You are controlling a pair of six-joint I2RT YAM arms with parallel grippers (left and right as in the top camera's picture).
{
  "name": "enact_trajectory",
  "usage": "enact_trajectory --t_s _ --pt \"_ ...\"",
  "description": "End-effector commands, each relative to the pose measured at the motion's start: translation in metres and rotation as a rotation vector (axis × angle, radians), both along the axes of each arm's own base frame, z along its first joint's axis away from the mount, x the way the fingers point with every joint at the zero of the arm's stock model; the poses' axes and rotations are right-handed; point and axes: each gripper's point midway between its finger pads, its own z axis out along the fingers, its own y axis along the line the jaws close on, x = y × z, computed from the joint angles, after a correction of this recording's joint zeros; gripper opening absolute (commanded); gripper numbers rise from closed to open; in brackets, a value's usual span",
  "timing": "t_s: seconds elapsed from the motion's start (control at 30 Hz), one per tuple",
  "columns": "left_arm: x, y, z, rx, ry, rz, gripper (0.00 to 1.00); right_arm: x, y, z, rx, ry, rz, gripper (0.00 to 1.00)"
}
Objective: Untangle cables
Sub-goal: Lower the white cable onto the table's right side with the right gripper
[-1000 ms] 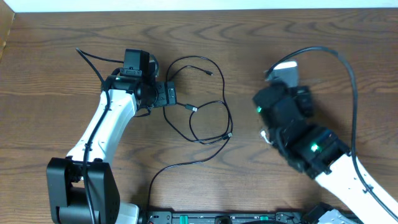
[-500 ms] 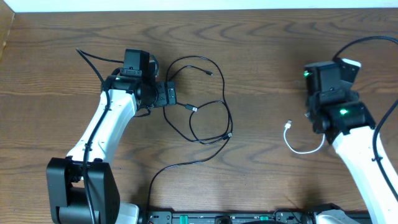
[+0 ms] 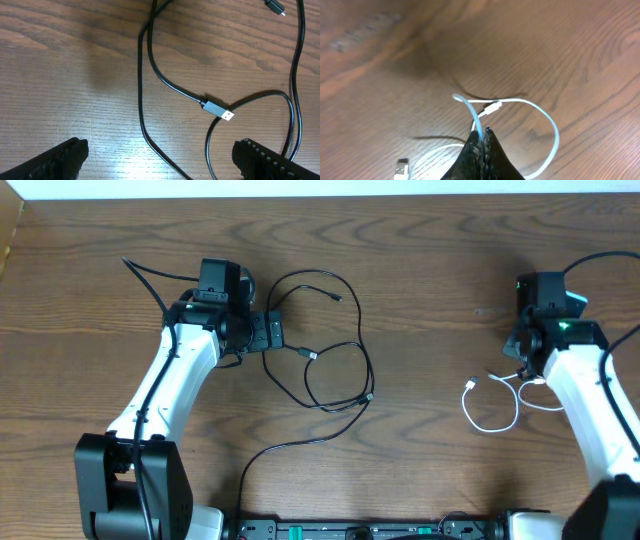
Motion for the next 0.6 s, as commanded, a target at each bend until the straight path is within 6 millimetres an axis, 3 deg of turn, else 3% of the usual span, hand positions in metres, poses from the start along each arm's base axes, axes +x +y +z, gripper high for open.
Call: enact_trajectory --t_s 0.0,0.2,0.23,0.27,0.3,0.33,0.37,0.47,0.57 --pt "0.001 -0.001 0.001 -0.011 0.002 0.0 0.98 -0.001 -0.008 -0.015 0.011 0.049 -0.039 0.02" --pt "0.001 -0.001 0.001 -0.011 0.002 0.0 0.98 -0.014 0.005 -0.05 0.097 0.187 -0.025 0.03" --pt "0.001 -0.001 0.001 -0.011 0.002 0.0 0.98 -0.016 0.004 -0.055 0.098 0.206 -0.026 0.09" --pt "0.001 -0.001 0.001 -0.011 0.002 0.0 0.98 -0.017 0.005 -0.059 0.099 0.223 -0.027 0.24" --pt "0.001 -0.001 0.001 -0.011 0.002 0.0 0.98 -0.018 0.005 -0.062 0.099 0.236 -0.027 0.52" --pt "0.001 -0.001 0.001 -0.011 0.002 0.0 0.98 -0.019 0.005 -0.066 0.1 0.249 -0.028 0.7" --pt "0.001 -0.001 0.001 -0.011 0.002 0.0 0.98 -0.019 0.005 -0.069 0.099 0.26 -0.028 0.79" --pt "0.001 -0.001 0.001 -0.011 0.002 0.0 0.98 -0.019 0.005 -0.076 0.097 0.282 -0.015 0.93" --pt "0.001 -0.001 0.001 -0.011 0.002 0.0 0.98 -0.008 0.004 -0.075 0.088 0.253 0.025 0.99"
